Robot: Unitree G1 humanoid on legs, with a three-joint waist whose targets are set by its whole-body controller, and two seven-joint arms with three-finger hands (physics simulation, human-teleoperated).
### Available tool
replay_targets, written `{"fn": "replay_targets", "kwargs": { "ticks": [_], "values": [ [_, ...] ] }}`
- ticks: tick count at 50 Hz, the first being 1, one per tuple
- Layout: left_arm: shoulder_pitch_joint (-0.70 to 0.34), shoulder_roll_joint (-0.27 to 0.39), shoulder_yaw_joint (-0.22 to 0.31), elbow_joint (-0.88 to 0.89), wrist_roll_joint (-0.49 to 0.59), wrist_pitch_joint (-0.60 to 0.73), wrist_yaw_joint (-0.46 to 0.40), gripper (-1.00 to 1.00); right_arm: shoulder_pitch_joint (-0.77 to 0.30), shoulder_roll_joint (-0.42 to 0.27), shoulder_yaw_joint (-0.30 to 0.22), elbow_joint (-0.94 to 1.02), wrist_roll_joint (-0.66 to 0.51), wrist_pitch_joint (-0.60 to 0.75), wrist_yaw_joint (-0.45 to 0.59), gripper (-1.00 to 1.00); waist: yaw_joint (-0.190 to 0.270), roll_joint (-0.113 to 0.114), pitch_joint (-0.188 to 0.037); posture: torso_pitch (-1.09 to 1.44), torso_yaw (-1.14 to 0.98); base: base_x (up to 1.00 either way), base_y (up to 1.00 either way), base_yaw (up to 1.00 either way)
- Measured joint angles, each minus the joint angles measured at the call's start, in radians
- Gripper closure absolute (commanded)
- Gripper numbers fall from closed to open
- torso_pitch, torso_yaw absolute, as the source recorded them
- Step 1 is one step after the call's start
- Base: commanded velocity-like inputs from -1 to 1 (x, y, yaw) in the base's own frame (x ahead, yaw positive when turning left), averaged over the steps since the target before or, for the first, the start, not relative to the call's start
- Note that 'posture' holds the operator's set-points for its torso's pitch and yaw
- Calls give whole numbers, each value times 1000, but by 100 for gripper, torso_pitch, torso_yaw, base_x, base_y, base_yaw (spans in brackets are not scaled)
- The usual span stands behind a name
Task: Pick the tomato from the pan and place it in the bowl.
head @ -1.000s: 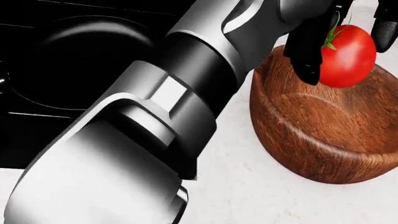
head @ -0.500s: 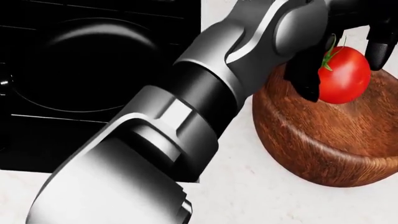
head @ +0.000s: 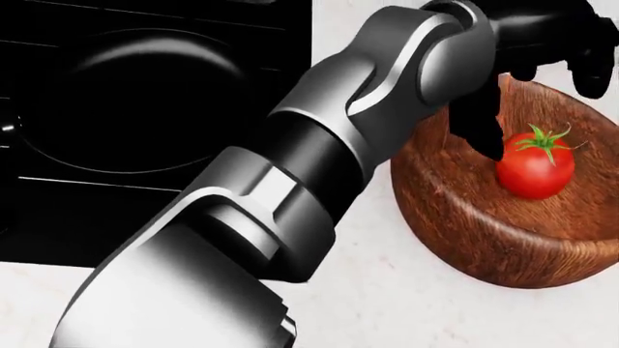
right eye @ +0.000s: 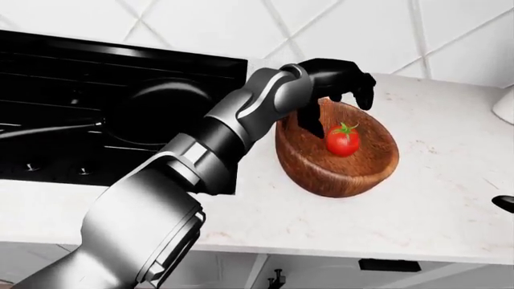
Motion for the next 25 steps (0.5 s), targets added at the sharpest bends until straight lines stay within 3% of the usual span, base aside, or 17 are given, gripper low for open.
{"fn": "replay_targets", "kwargs": {
  "ticks": [10,19,25],
  "values": [
    [-11,0,5,0,-1,-1,-8,-29,0,0,4,8,0,-5,1,-100,0,0,1,0,0,0,0,0],
    [-90,-2,27,-19,-53,-12,-25,-27,-1,2,4,-13,1,6,-3,-100,1,0,3,0,0,0,0,0],
    [-122,16,20,-34,-84,-31,-25,-36,-7,1,8,-23,-2,15,-7,-100,0,1,2,0,0,0,0,0]
  ]
}}
